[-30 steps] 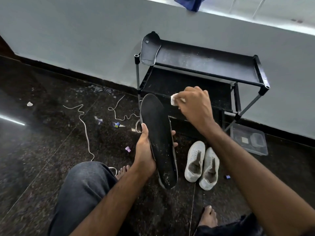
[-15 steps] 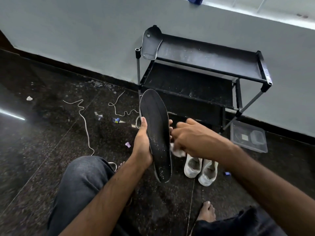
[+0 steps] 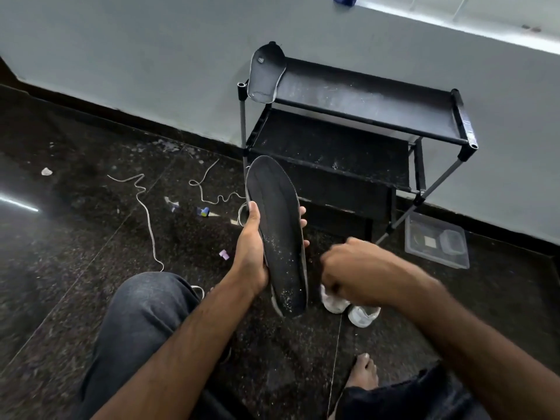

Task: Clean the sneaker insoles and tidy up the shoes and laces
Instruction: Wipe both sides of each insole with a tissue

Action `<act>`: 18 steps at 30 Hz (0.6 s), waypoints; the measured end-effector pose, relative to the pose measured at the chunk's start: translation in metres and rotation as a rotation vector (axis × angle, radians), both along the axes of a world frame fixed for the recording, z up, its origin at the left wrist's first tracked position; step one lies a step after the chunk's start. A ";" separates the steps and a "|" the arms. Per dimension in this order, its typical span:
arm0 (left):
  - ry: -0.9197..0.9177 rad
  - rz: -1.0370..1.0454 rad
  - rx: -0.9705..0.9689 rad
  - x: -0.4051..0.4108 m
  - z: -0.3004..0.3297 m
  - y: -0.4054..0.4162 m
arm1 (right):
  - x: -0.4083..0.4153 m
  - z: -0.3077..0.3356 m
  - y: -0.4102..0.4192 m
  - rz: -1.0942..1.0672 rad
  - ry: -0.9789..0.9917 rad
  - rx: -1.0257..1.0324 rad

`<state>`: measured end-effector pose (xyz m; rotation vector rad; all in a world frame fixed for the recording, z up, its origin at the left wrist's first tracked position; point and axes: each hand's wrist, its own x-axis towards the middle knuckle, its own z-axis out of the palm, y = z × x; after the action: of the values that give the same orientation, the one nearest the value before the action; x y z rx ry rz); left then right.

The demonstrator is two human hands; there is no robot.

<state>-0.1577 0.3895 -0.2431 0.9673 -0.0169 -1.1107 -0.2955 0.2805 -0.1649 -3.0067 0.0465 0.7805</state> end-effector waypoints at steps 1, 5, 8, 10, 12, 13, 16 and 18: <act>-0.013 -0.005 -0.003 -0.001 0.000 -0.001 | -0.005 0.012 -0.004 -0.090 0.076 0.055; 0.021 -0.014 -0.072 -0.009 0.005 -0.004 | 0.004 0.039 -0.020 -0.408 -0.372 0.244; 0.054 -0.016 -0.123 -0.012 0.007 -0.003 | 0.029 0.021 -0.009 -0.533 -0.815 0.325; 0.069 -0.020 -0.142 -0.012 0.007 -0.001 | 0.041 -0.007 0.003 -0.528 -0.849 0.192; 0.086 -0.027 -0.142 -0.011 0.007 0.001 | 0.047 -0.027 0.014 -0.498 -0.888 0.100; 0.089 -0.024 -0.134 -0.010 0.007 0.001 | 0.046 -0.032 0.018 -0.460 -0.894 0.084; 0.092 -0.013 -0.122 -0.007 0.005 0.002 | 0.027 -0.017 0.020 -0.188 -0.554 0.269; 0.096 -0.025 -0.139 -0.008 0.009 0.003 | 0.014 0.013 0.014 -0.153 -0.248 0.501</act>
<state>-0.1654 0.3926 -0.2343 0.7910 -0.0284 -1.1627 -0.2820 0.2941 -0.1514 -2.5588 0.0627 0.3352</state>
